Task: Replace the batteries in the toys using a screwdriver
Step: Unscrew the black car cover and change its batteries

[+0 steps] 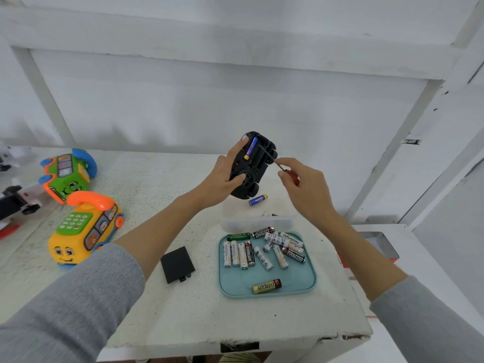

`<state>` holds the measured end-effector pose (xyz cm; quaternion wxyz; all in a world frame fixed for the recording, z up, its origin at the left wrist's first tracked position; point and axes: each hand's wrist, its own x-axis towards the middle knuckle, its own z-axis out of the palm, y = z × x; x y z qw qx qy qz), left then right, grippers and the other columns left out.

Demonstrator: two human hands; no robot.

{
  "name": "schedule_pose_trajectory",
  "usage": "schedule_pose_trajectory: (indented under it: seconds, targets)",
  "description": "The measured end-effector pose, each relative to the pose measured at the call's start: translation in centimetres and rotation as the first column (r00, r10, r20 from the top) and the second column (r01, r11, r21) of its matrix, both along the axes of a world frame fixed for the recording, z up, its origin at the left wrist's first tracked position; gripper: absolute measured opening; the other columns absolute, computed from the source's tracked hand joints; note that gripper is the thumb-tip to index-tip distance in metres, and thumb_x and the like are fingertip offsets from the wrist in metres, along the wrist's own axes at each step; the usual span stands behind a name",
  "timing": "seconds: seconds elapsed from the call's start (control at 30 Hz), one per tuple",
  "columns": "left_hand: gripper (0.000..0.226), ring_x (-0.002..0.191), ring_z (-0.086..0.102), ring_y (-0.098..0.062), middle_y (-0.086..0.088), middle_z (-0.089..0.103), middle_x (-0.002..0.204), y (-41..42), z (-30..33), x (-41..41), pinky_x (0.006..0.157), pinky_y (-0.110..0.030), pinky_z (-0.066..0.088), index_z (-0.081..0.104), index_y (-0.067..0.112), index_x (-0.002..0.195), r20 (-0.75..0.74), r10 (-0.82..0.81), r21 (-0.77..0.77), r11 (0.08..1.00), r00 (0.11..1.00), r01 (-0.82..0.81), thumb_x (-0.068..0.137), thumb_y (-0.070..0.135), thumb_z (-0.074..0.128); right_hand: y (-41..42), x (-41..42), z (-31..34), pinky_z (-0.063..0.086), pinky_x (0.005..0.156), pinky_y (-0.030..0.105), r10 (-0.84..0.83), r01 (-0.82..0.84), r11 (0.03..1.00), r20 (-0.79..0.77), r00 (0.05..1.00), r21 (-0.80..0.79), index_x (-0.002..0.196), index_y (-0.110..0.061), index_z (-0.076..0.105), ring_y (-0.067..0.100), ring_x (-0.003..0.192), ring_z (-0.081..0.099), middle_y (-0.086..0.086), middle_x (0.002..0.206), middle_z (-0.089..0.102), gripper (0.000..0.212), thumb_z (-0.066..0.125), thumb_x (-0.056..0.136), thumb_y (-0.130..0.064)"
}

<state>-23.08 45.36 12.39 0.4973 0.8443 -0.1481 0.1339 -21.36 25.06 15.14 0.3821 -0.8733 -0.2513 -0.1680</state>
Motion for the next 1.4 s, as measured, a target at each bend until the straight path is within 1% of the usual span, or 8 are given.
schedule_pose_trajectory:
  seconds: [0.07, 0.13, 0.23, 0.3, 0.53, 1.03, 1.23, 1.4]
  targets:
    - [0.068, 0.109, 0.043, -0.024, -0.016, 0.039, 0.127, 0.3, 0.0, -0.1, 0.088, -0.003, 0.034, 0.008, 0.046, 0.140, -0.011, 0.000, 0.047, 0.999, 1.000, 0.001, 0.089, 0.017, 0.042, -0.3, 0.6, 0.7, 0.039, 0.062, 0.029, -0.011, 0.011, 1.000, -0.016, 1.000, -0.012, 0.112, -0.028, 0.063, 0.010, 0.056, 0.043, -0.001, 0.064, 0.053, 0.024, 0.052, 0.092, -0.019]
    - [0.069, 0.113, 0.041, -0.029, -0.022, 0.037, 0.127, 0.4, 0.0, -0.2, 0.091, -0.011, 0.034, 0.007, 0.048, 0.140, -0.032, 0.000, 0.084, 0.996, 0.999, 0.003, 0.090, 0.017, 0.042, -0.5, 0.9, 1.2, 0.040, 0.064, 0.029, -0.012, 0.011, 0.999, -0.027, 1.000, -0.044, 0.112, -0.029, 0.063, 0.015, 0.061, 0.046, -0.001, 0.066, 0.055, 0.024, 0.051, 0.093, -0.020]
    - [0.069, 0.115, 0.038, -0.030, -0.020, 0.037, 0.124, 0.5, 0.2, -0.4, 0.097, -0.030, 0.034, 0.006, 0.050, 0.141, -0.067, 0.008, 0.132, 0.991, 0.998, 0.001, 0.090, 0.019, 0.042, -0.6, 1.0, 1.4, 0.038, 0.064, 0.027, -0.010, 0.006, 0.996, -0.041, 0.999, -0.093, 0.113, -0.030, 0.062, 0.014, 0.063, 0.047, -0.006, 0.065, 0.053, 0.025, 0.051, 0.093, -0.022]
    - [0.069, 0.113, 0.038, -0.028, -0.018, 0.037, 0.122, 0.6, 0.2, -0.4, 0.100, -0.034, 0.034, 0.007, 0.050, 0.143, -0.076, 0.010, 0.159, 0.987, 0.997, 0.002, 0.089, 0.023, 0.042, -0.7, 1.1, 1.4, 0.037, 0.063, 0.026, -0.014, 0.010, 0.994, -0.042, 0.999, -0.107, 0.113, -0.031, 0.062, 0.011, 0.060, 0.045, -0.009, 0.063, 0.051, 0.025, 0.051, 0.093, -0.022]
    - [0.072, 0.110, 0.038, -0.026, -0.014, 0.037, 0.116, 0.8, 0.6, -0.6, 0.096, -0.029, 0.031, 0.008, 0.052, 0.140, -0.083, -0.002, 0.221, 0.975, 0.997, 0.020, 0.097, 0.009, 0.046, -1.2, 1.1, 1.6, 0.037, 0.062, 0.026, -0.018, 0.014, 0.990, -0.030, 0.999, -0.143, 0.113, -0.031, 0.062, 0.013, 0.062, 0.046, -0.010, 0.061, 0.050, 0.024, 0.050, 0.093, -0.022]
    - [0.066, 0.102, 0.041, -0.030, -0.014, 0.038, 0.111, 0.7, 1.1, -0.3, 0.093, -0.033, 0.035, 0.006, 0.051, 0.140, -0.081, 0.001, 0.451, 0.892, 0.997, 0.036, 0.092, 0.025, 0.042, -1.9, 1.3, 1.8, 0.032, 0.057, 0.026, -0.033, 0.022, 0.978, -0.048, 0.998, -0.207, 0.112, -0.028, 0.062, 0.009, 0.058, 0.043, -0.010, 0.057, 0.045, 0.023, 0.049, 0.093, -0.022]
    - [0.069, 0.089, 0.043, -0.031, -0.014, 0.037, 0.103, 0.5, 1.9, 0.1, 0.082, -0.033, 0.036, 0.006, 0.051, 0.138, -0.032, 0.002, 0.593, 0.805, 0.999, 0.017, 0.096, 0.012, 0.045, -1.9, 1.0, 2.0, 0.040, 0.069, 0.029, -0.041, 0.053, 0.923, 0.038, 0.998, -0.381, 0.122, -0.025, 0.057, 0.023, 0.084, 0.054, -0.006, 0.079, 0.059, 0.029, 0.046, 0.096, -0.022]
    - [0.069, 0.087, 0.044, -0.029, -0.012, 0.037, 0.104, 1.1, 2.4, 0.4, 0.082, -0.033, 0.039, 0.005, 0.052, 0.138, -0.028, -0.006, 0.682, 0.731, 1.000, 0.024, 0.097, 0.014, 0.045, -2.7, 2.1, 2.0, 0.034, 0.057, 0.026, 0.012, -0.042, 0.974, -0.135, 0.991, -0.222, 0.108, -0.025, 0.064, 0.011, 0.055, 0.040, -0.006, 0.058, 0.046, 0.020, 0.053, 0.092, -0.020]
